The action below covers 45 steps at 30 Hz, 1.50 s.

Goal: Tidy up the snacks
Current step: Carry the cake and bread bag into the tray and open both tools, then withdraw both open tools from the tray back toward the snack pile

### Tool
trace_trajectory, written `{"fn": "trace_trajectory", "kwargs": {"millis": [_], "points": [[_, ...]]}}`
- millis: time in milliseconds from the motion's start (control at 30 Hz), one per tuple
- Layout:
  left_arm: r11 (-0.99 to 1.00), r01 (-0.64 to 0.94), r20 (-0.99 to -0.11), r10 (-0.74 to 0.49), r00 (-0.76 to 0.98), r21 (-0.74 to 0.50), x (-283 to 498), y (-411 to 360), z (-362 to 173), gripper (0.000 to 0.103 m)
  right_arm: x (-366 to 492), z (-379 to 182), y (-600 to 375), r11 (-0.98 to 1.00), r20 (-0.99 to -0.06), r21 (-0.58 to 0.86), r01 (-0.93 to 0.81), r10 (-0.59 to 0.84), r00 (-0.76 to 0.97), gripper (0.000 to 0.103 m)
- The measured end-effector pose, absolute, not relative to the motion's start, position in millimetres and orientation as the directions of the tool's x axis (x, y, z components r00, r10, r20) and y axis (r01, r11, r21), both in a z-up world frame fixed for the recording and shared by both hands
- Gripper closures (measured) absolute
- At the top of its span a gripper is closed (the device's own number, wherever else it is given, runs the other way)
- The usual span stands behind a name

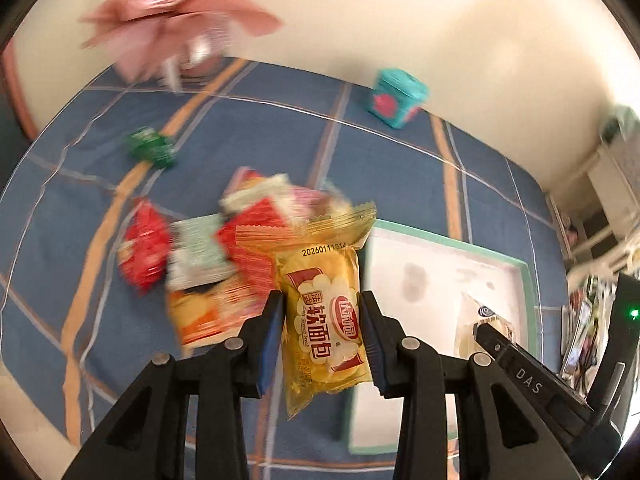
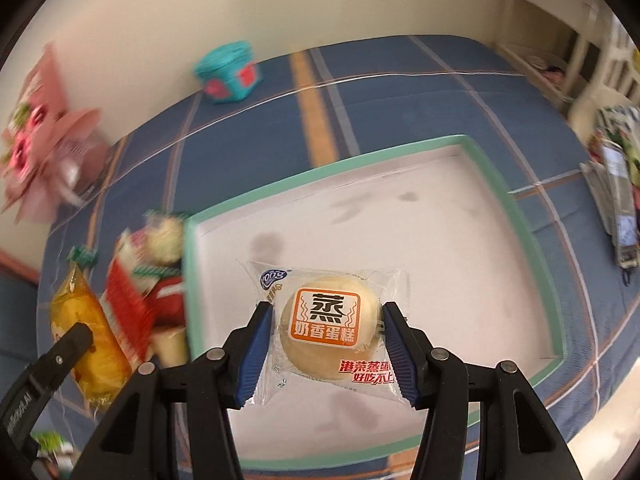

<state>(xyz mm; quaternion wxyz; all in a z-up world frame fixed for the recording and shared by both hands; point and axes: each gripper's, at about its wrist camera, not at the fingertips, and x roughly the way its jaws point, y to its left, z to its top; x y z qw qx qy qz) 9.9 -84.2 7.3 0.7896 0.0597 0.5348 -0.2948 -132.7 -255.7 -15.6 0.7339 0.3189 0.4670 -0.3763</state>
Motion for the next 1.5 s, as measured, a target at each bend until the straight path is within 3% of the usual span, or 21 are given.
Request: {"fn": "trace_trajectory", "kwargs": {"millis": [400, 833, 967, 1067, 1167, 1367, 1500], "points": [[0.706, 0.685, -0.899, -0.399, 0.178, -0.178, -10.4, -187.5, -23.9, 0.064, -158.2, -23.8, -317.9, 0.373, -0.926, 0.046, 0.927, -0.332, 0.179, 0.045], [0.653, 0.744, -0.904, -0.391, 0.172, -0.141, -14.5, -227.8, -44.4, 0.063, -151.4, -42.1, -349.1, 0.362, -0.932, 0.012, 0.932, -0.334, 0.141, 0.043], [0.645, 0.753, -0.906, -0.385, 0.175, -0.129, -15.3, -233.6, -45.1, 0.049, -147.9, -41.0, -349.2, 0.380, -0.934, -0.001, 0.925, -0.332, 0.135, 0.042], [0.646, 0.752, -0.911, -0.378, 0.163, -0.133, -15.0, -234.0, -43.0, 0.047, -146.4, -38.3, -347.7, 0.389, -0.935, -0.009, 0.921, -0.331, 0.130, 0.038], [0.650, 0.746, -0.910, -0.386, 0.154, -0.149, -13.8, -231.4, -35.8, 0.041, -143.1, -29.4, -344.1, 0.408, -0.927, -0.025, 0.912, -0.352, 0.132, 0.025], [0.678, 0.717, -0.915, -0.375, 0.150, -0.160, -8.4, -222.2, -25.2, 0.031, -142.8, -10.4, -338.3, 0.421, -0.914, -0.020, 0.907, -0.374, 0.154, 0.019], [0.704, 0.698, -0.917, -0.355, 0.182, -0.134, -4.7, -212.8, -17.8, 0.030, -144.4, 1.3, -333.0, 0.429, -0.905, -0.016, 0.903, -0.391, 0.169, 0.015]]}}
